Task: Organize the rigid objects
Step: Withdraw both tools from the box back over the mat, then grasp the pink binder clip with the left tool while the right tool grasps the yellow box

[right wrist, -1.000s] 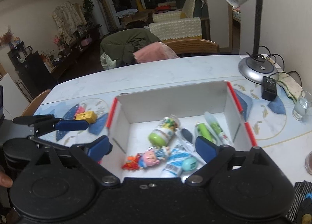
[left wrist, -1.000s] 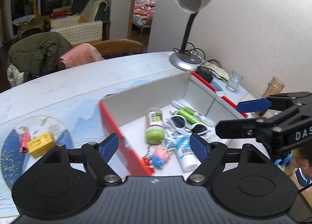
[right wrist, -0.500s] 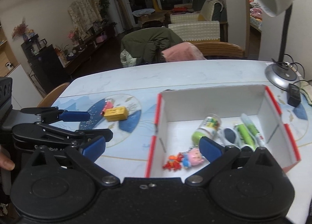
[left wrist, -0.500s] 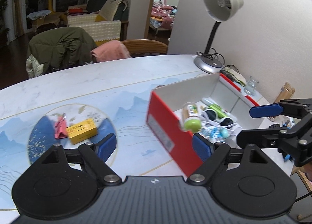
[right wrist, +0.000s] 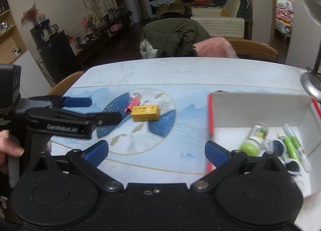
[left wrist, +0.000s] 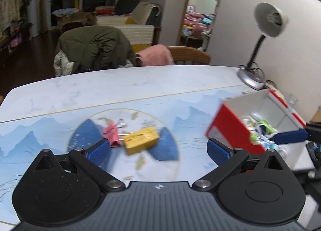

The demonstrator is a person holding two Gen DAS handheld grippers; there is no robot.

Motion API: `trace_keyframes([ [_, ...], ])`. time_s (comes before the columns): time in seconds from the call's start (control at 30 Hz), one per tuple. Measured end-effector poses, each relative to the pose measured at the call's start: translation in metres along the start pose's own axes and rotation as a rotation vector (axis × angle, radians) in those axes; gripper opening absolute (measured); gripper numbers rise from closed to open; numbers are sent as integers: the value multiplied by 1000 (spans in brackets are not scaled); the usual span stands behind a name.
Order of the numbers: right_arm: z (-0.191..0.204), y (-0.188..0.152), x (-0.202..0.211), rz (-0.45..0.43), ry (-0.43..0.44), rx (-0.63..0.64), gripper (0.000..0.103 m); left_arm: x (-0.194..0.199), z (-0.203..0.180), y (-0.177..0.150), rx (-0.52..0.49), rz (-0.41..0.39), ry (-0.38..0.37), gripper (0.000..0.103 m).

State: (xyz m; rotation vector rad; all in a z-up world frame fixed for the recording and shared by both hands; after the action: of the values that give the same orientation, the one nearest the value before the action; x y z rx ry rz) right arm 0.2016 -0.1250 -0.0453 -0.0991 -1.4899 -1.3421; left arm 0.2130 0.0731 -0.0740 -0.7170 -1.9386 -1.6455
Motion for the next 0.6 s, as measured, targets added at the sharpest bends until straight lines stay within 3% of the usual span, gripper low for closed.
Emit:
trace_keyframes([
  [0.37, 32, 16, -77, 25, 1, 32, 102, -52, 67, 7, 85, 37, 70, 103],
  [0.6, 36, 24, -121, 33, -39, 41, 102, -87, 80, -1, 73, 74, 99, 103],
])
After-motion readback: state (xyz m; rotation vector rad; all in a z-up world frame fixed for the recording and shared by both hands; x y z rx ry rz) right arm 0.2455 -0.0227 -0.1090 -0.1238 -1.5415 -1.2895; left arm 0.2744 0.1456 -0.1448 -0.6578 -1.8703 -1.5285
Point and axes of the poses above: each gripper's, at about its wrist camera, not at the fingertips, and x roughly against the way its jaws point, z to its left, y to its top, the point moved 4 cm from there along -x, roughly the way its jaws point
